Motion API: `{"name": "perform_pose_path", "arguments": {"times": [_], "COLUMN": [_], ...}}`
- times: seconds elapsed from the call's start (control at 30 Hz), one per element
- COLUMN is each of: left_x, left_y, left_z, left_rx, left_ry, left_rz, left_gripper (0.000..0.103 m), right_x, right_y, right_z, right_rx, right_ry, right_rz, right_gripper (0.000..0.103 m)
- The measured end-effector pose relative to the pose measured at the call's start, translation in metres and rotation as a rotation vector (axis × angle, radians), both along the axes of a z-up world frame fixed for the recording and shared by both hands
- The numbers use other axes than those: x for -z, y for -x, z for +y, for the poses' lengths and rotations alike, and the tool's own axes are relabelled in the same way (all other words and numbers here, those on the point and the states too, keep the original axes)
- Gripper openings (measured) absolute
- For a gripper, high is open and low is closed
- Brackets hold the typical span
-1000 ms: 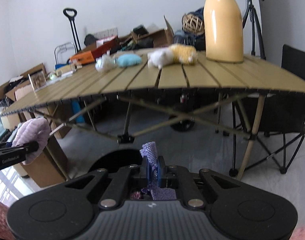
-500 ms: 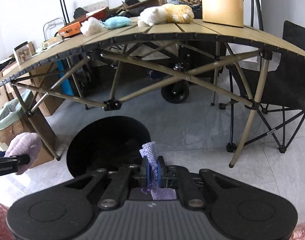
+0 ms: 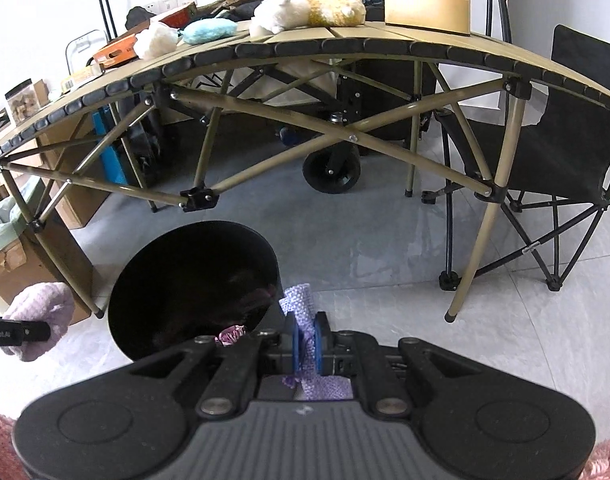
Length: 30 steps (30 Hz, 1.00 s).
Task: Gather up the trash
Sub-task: 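Carry the lilac towel and purple bag down toward the black bin with both grippers, then open the left gripper over the bin to drop the lilac towel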
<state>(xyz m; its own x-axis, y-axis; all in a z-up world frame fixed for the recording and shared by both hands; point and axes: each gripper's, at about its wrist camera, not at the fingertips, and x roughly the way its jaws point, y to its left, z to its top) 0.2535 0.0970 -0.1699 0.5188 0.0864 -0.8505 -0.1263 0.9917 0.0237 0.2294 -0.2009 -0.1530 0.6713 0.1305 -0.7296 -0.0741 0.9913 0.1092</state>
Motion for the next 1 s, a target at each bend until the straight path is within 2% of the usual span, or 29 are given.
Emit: {"name": "perform_pose_path", "arguments": {"times": [0.43, 1.0], "left_x": [-0.008, -0.019], "left_y": [-0.023, -0.059], "left_z": [-0.013, -0.065], "left_rx": [0.0, 0.072], "left_ry": [0.052, 0.093], "left_rz": [0.047, 0.051], "left_gripper": [0.037, 0.037], "right_x": [0.006, 0.016], "right_y": [-0.007, -0.009], "right_z": [-0.002, -0.024], "right_rx": [0.021, 0.072], "right_ry": [0.0, -0.002], "right_rz": [0.032, 0.059], "right_gripper": [0.007, 0.007]}}
